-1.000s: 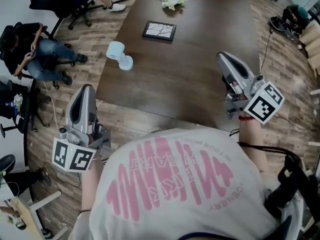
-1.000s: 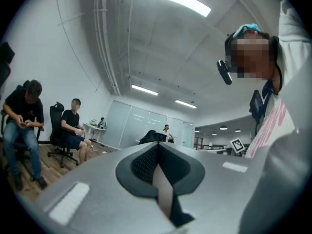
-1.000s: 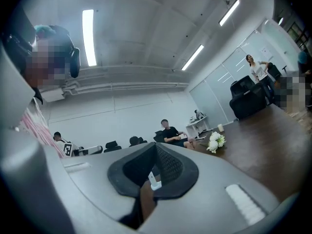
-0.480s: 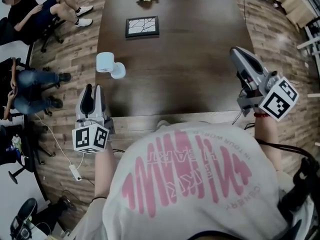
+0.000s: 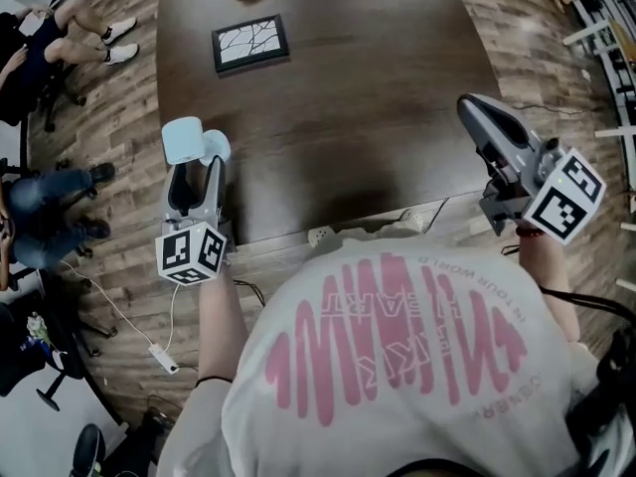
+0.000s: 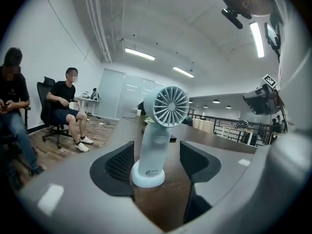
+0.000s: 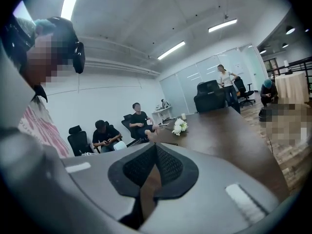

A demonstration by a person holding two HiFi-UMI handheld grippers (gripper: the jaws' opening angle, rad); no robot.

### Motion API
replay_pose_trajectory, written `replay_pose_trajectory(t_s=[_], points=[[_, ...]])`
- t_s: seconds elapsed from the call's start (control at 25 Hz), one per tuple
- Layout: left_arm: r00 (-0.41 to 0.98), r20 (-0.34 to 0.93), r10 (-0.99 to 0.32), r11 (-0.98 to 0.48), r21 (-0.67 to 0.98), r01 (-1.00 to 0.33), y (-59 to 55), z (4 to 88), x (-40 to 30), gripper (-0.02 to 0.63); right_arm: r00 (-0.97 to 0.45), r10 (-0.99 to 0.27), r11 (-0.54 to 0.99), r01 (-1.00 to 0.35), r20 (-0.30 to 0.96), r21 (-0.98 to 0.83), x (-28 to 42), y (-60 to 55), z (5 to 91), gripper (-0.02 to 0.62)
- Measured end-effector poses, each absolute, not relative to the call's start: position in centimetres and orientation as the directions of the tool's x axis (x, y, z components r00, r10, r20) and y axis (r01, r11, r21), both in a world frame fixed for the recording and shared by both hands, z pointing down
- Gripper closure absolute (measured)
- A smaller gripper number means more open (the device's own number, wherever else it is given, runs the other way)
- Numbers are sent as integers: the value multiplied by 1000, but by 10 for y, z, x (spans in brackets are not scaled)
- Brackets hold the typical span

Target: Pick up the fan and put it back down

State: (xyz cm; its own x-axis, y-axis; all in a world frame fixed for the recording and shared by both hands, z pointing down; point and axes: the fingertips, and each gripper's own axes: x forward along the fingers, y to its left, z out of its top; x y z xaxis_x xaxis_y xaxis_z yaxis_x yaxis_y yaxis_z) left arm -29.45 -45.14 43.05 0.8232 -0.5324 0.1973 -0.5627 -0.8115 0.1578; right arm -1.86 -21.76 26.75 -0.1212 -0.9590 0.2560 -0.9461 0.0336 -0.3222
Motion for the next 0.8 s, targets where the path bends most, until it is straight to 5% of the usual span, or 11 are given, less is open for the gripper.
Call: replay_pose_trajectory(t_s=[0.8], points=[[848,208,-487,-858,67,-509,-473,436,-247,374,-140,-932,16,-937,335,-348,-33,-229,290,589]])
